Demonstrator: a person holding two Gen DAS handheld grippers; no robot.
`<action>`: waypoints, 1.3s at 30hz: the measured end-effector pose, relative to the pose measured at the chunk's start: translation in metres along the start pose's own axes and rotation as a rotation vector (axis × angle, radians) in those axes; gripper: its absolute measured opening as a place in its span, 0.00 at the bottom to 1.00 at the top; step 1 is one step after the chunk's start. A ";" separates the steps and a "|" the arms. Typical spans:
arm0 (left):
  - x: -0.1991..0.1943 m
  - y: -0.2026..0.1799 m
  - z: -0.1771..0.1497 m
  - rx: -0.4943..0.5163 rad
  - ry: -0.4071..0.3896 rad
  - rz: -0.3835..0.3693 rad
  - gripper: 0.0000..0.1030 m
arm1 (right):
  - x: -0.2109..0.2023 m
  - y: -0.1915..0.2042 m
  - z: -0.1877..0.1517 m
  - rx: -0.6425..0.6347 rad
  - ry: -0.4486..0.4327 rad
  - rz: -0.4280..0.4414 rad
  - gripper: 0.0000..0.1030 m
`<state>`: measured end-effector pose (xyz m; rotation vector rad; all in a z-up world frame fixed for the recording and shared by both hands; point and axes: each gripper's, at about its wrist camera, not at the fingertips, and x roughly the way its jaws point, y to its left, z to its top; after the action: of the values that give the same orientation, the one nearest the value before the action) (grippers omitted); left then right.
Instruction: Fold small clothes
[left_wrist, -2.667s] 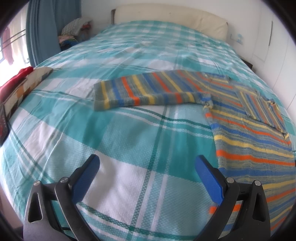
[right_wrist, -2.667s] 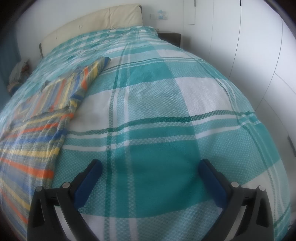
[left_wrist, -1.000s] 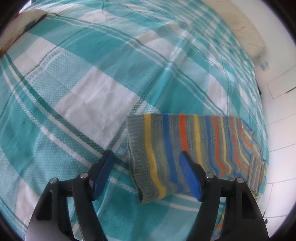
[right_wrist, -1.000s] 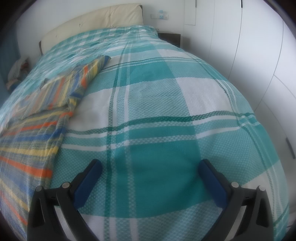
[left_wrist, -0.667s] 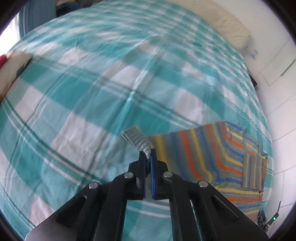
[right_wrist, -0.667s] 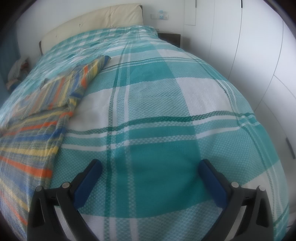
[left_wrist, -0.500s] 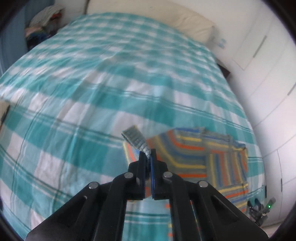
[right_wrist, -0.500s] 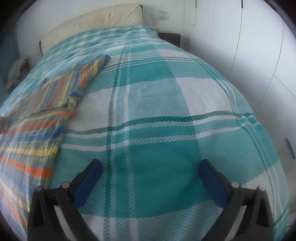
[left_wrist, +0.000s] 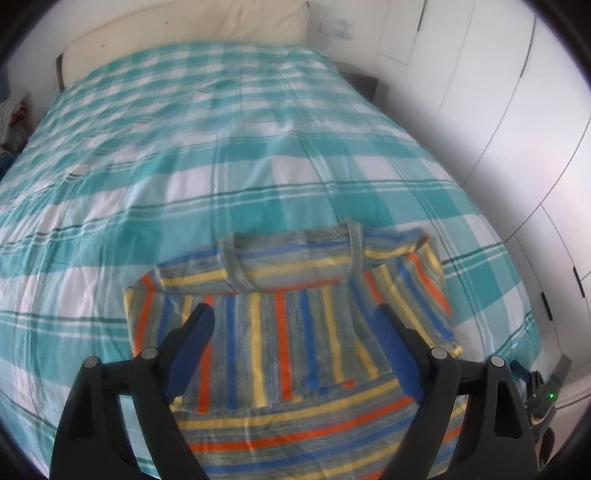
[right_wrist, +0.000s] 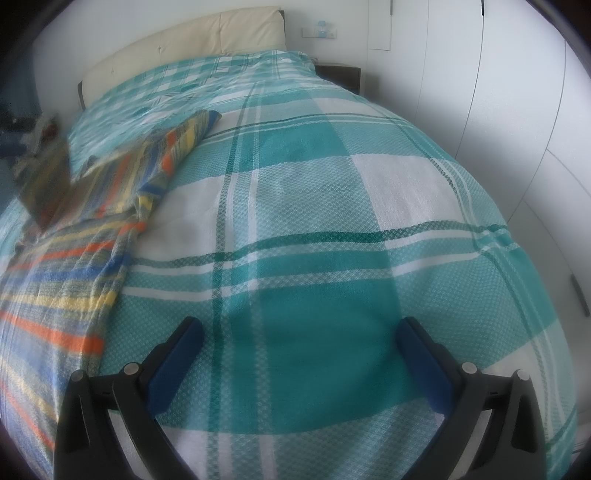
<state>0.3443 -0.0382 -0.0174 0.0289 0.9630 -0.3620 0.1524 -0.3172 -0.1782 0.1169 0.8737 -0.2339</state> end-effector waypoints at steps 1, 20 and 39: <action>-0.005 0.007 -0.003 -0.018 -0.003 -0.008 0.87 | 0.000 0.000 0.000 0.000 0.000 0.000 1.00; -0.106 0.170 -0.177 -0.222 0.075 0.408 0.97 | -0.001 0.000 0.000 -0.001 0.001 -0.002 1.00; -0.022 0.207 -0.243 -0.418 -0.013 0.423 1.00 | -0.002 0.000 -0.002 -0.001 -0.015 0.001 1.00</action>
<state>0.2045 0.2077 -0.1670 -0.1485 0.9758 0.2307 0.1499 -0.3164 -0.1775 0.1143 0.8593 -0.2332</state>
